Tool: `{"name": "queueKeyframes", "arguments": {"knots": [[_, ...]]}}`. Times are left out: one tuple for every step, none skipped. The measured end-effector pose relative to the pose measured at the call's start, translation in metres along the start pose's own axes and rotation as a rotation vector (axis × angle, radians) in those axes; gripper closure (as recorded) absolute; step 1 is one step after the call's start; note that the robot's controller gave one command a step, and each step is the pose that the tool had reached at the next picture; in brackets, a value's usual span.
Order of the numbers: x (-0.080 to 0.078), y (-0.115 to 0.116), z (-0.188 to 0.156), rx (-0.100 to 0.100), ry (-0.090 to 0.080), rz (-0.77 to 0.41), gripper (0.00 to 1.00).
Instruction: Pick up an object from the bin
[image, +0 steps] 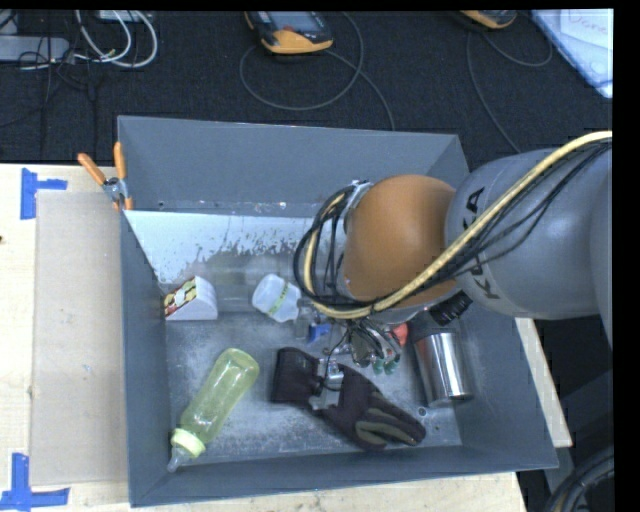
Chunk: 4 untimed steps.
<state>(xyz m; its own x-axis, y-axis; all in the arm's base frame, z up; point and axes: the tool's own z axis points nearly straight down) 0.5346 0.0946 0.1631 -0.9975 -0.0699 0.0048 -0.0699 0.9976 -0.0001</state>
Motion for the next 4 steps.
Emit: {"name": "queueKeyframes", "arguments": {"knots": [[0.01,-0.004,0.049,-0.001,-0.008,0.032,0.0],[-0.001,-0.013,0.093,-0.001,-0.003,-0.289,1.0],[-0.001,-0.013,0.093,-0.002,-0.003,-0.288,1.0],[0.001,-0.013,0.078,-0.002,-0.001,-0.282,1.0]]}}
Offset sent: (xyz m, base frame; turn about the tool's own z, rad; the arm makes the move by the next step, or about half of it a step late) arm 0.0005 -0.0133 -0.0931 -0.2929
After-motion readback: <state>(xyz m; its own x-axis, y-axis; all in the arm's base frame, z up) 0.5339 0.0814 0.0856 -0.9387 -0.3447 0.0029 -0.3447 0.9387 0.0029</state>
